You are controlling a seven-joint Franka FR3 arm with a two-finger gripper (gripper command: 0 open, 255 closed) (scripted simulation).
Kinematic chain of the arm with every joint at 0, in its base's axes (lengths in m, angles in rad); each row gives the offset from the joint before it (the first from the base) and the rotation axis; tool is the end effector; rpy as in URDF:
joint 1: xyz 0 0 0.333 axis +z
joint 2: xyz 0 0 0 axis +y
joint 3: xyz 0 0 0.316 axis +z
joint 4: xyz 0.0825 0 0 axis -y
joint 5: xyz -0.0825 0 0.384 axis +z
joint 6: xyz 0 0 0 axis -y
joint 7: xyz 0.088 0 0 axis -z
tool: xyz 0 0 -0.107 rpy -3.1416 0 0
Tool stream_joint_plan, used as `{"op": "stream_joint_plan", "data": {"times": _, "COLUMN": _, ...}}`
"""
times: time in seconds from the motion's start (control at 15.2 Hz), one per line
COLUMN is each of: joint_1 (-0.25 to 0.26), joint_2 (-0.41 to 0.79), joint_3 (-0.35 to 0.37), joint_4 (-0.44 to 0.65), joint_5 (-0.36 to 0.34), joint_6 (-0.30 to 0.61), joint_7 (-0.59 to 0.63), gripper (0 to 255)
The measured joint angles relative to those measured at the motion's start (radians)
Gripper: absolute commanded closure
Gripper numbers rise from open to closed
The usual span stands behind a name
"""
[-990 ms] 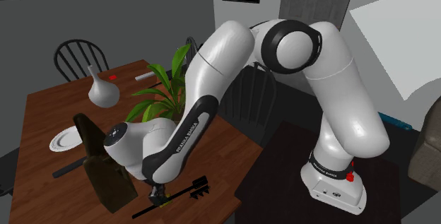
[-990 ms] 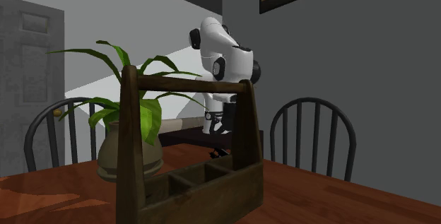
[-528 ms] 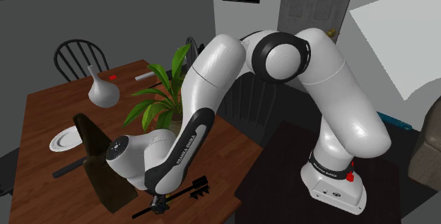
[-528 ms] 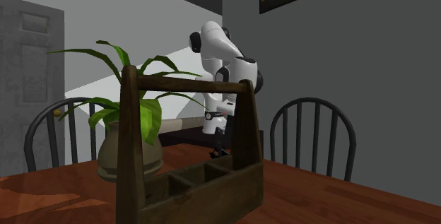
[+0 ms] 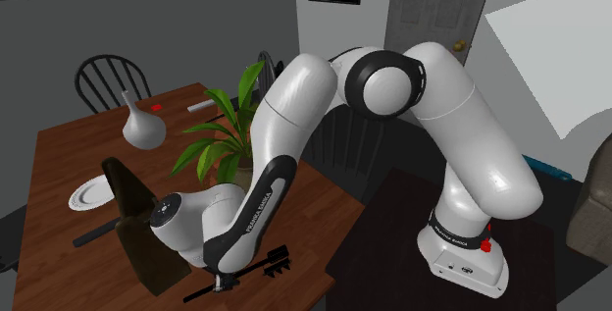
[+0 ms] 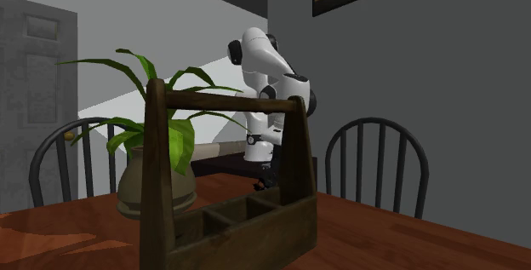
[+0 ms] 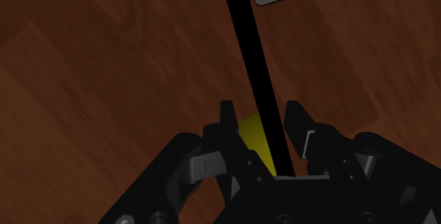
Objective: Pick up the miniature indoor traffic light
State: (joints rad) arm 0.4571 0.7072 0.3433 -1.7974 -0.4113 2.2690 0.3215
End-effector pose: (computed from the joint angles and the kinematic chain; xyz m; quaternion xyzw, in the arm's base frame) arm 0.4539 0.4387 0.1573 0.9325 0.3495 -0.0558 0.0714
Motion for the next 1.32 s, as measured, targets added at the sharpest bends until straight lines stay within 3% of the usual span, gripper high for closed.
{"op": "stream_joint_plan", "data": {"times": 0.46, "joint_1": -0.003, "joint_2": -0.012, "joint_3": 0.004, "joint_4": -0.003, "joint_5": 0.005, "joint_6": -0.009, "joint_7": -0.003, "gripper": 255}}
{"op": "stream_joint_plan", "data": {"times": 1.32, "joint_1": -0.033, "joint_2": -0.137, "joint_3": 0.045, "joint_4": -0.015, "joint_5": 0.06, "joint_6": -0.115, "joint_7": -0.044, "gripper": 255}}
